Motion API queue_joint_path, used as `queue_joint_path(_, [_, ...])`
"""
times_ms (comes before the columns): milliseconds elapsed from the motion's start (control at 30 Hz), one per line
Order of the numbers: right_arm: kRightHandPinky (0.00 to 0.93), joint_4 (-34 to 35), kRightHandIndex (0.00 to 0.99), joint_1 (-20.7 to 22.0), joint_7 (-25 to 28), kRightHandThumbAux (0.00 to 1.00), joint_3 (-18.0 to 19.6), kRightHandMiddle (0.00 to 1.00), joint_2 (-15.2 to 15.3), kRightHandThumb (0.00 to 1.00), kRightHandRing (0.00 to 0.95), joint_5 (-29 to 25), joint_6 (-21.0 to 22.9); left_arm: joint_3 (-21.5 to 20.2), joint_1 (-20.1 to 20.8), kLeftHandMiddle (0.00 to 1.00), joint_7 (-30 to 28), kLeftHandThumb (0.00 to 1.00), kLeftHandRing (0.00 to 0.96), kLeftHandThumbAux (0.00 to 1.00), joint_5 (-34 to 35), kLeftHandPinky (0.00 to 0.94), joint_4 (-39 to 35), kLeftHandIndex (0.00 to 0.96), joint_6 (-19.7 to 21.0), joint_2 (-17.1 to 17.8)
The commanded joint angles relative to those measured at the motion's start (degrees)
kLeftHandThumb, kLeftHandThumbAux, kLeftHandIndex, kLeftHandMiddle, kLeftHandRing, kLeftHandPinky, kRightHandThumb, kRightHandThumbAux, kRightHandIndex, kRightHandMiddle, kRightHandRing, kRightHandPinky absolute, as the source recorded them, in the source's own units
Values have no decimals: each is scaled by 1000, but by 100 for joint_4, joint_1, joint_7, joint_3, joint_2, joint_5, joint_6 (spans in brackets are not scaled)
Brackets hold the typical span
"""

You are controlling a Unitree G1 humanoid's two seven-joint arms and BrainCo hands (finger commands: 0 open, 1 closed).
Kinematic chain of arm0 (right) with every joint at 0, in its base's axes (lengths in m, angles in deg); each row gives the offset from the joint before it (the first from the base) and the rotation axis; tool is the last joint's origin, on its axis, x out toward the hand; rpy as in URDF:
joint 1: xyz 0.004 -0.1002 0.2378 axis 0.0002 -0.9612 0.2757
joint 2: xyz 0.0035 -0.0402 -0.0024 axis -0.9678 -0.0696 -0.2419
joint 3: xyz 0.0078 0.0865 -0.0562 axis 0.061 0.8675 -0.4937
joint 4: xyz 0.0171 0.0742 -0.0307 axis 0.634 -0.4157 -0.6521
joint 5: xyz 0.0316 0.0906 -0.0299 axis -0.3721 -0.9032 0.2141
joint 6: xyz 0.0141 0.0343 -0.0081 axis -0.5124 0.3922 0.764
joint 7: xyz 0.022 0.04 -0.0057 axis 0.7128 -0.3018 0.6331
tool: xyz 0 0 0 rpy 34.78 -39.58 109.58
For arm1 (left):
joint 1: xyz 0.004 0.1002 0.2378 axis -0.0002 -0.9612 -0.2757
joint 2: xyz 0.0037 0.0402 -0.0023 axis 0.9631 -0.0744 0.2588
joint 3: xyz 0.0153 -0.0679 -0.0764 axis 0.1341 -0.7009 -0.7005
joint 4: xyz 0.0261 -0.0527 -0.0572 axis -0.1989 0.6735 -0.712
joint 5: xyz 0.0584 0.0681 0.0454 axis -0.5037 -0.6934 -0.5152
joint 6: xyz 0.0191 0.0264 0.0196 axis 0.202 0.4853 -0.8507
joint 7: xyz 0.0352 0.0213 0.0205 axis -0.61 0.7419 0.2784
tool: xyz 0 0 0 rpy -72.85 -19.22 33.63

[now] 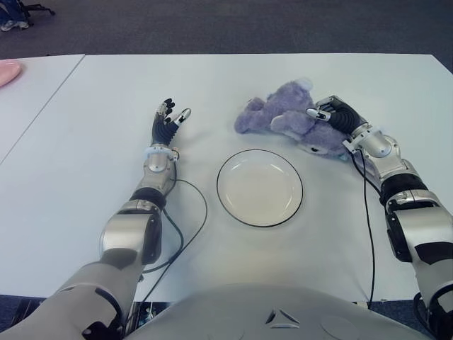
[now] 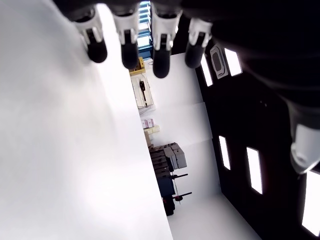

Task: Put the doll into the plate.

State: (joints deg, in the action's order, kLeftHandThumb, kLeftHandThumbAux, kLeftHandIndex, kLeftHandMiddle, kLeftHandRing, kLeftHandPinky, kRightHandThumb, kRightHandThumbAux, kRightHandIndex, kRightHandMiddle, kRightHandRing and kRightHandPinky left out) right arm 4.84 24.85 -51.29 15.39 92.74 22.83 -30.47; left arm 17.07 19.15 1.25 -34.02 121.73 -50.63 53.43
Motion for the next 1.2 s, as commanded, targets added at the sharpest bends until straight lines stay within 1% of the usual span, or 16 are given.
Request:
queue_joint_path(33, [0, 293, 140, -433, 431, 298, -150, 0, -112, 158, 0, 64, -4, 46, -990, 144, 30, 0, 100, 499, -48, 0, 708, 120, 763, -330])
queue_joint_path(267, [0, 378, 102, -437, 572, 336, -124, 0, -73, 164, 0, 66, 111, 62, -983, 149, 36, 0, 102, 510, -64, 0, 707, 122, 763, -330])
queue_joint_path(433, [0, 421, 101, -410, 620, 360, -111, 0, -57, 180, 0, 82, 188, 57, -977, 149, 32, 0, 100, 510, -59, 0, 708, 122, 781, -333])
queue_joint_path(600, [0, 376, 107, -349, 560, 374, -107, 0, -46, 196, 0, 136, 243, 55, -978, 148, 45, 0, 100, 507, -57, 0, 708, 121, 784, -339])
queue_joint_path(1000, [0, 123, 151, -133, 308, 353, -99, 0, -2, 215, 0, 267, 246, 77, -974, 150, 110, 0, 105, 509, -84, 0, 710, 139, 781, -350])
queue_joint_path(1200, [0, 101, 193, -19, 112, 329, -62, 0, 70, 215, 0, 326, 202, 76, -971, 147, 110, 0, 100, 507, -85, 0, 712, 142, 784, -355])
